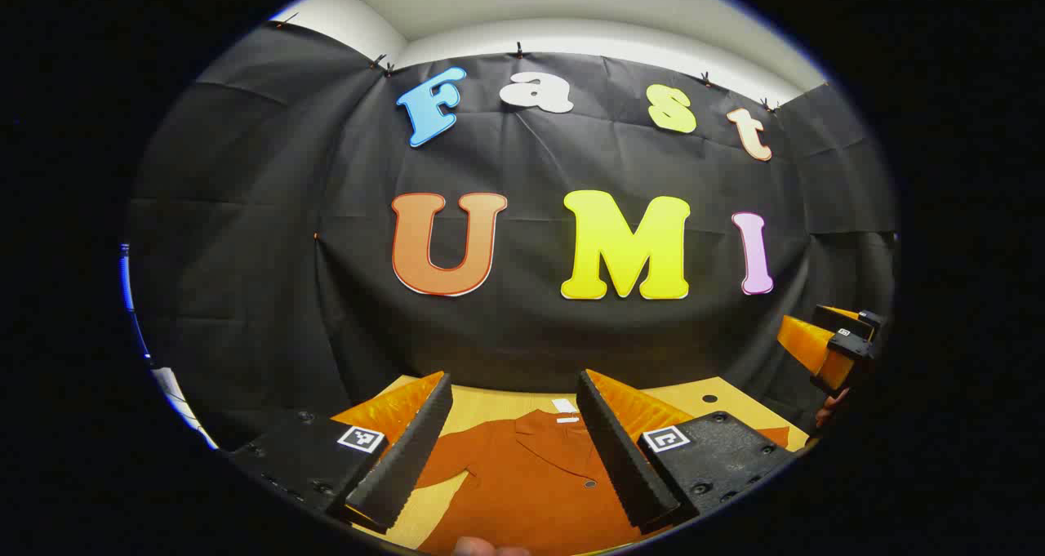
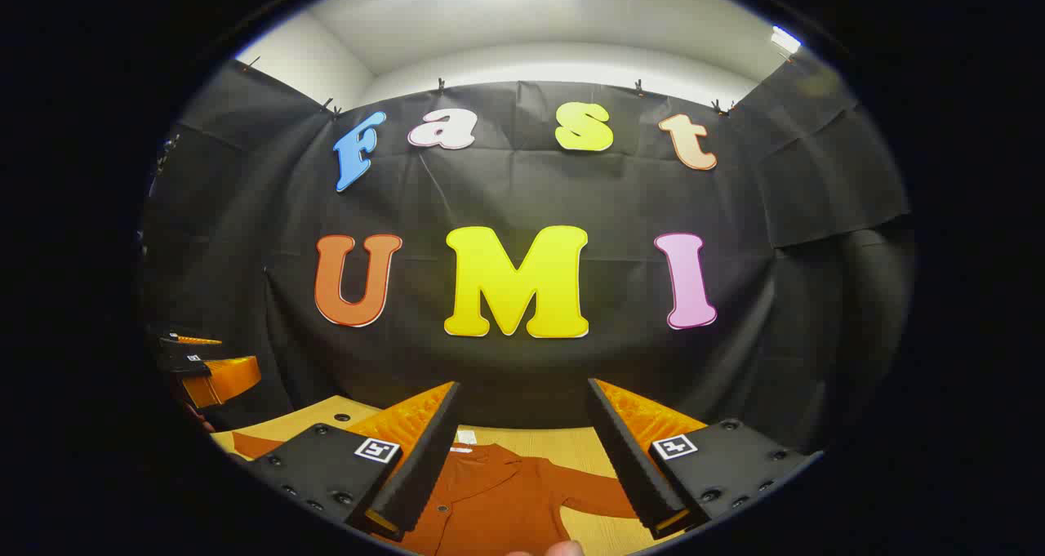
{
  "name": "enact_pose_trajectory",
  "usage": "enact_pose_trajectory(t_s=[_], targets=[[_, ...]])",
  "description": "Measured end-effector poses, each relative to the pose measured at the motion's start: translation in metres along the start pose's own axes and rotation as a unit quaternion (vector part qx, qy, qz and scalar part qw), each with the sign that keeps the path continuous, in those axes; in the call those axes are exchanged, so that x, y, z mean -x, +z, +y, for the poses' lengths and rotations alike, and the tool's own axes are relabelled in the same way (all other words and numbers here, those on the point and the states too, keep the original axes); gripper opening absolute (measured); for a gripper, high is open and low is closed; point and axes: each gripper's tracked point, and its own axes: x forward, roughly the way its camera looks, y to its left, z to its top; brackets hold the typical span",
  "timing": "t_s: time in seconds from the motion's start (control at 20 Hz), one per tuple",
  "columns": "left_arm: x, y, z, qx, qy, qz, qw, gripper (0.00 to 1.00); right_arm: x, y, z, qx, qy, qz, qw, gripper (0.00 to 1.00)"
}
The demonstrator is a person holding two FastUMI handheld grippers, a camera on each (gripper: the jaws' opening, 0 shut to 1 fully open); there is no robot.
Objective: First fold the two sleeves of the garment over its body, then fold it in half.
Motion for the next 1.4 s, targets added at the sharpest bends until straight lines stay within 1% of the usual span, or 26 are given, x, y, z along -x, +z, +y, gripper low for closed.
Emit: enact_pose_trajectory(t_s=[0.05, 0.1, 0.15, 0.5, 0.55, 0.6, 0.65, 0.7, 0.75, 0.8, 1.0, 1.2, 1.4], targets=[[0.001, 0.001, -0.002, -0.001, -0.002, -0.001, 1.0, 0.99, 0.0, 0.0, 0.001, 0.001, 0.002, 0.0, 1.0, 0.96], [0.0, 0.001, -0.003, -0.004, -0.004, -0.004, 1.0, 0.9, 0.0, 0.0, 0.0, 0.003, 0.003, 0.0, 1.0, 0.96], [0.0, 0.003, -0.002, -0.006, -0.003, -0.006, 1.0, 0.99, 0.001, 0.0, -0.002, 0.003, 0.001, -0.001, 1.0, 0.96], [-0.001, 0.002, 0.004, -0.01, 0.006, -0.007, 1.0, 0.99, -0.002, -0.002, -0.012, -0.003, -0.01, 0.002, 1.0, 0.96], [-0.002, 0.002, 0.004, -0.011, 0.007, -0.009, 1.0, 0.99, -0.002, -0.001, -0.013, -0.002, -0.011, 0.0, 1.0, 0.94], [-0.003, 0.0, 0.004, -0.01, 0.006, -0.008, 1.0, 0.99, -0.003, -0.001, -0.014, -0.002, -0.011, -0.001, 1.0, 0.96], [-0.004, -0.001, 0.003, -0.009, 0.006, -0.007, 1.0, 0.99, -0.004, -0.001, -0.015, -0.003, -0.011, -0.001, 1.0, 0.96], [-0.004, 0.0, 0.002, -0.01, 0.006, -0.007, 1.0, 0.99, -0.005, 0.0, -0.016, -0.003, -0.012, -0.001, 1.0, 0.93], [-0.004, 0.0, 0.001, -0.011, 0.006, -0.007, 1.0, 0.99, -0.005, -0.001, -0.017, -0.005, -0.011, -0.002, 1.0, 0.93], [-0.005, 0.0, 0.002, -0.013, 0.007, -0.008, 1.0, 0.99, -0.005, -0.002, -0.017, -0.006, -0.011, -0.003, 1.0, 0.96], [-0.009, 0.0, 0.004, -0.017, 0.008, -0.01, 1.0, 0.99, -0.01, 0.003, -0.018, -0.007, -0.009, -0.01, 1.0, 0.96], [-0.009, 0.004, 0.007, -0.015, 0.011, -0.013, 1.0, 0.99, -0.017, 0.004, -0.013, -0.013, 0.003, -0.01, 1.0, 0.96], [-0.012, 0.006, 0.011, -0.022, 0.023, -0.019, 0.999, 0.99, -0.024, 0.009, -0.007, -0.013, 0.016, -0.016, 1.0, 0.96]])
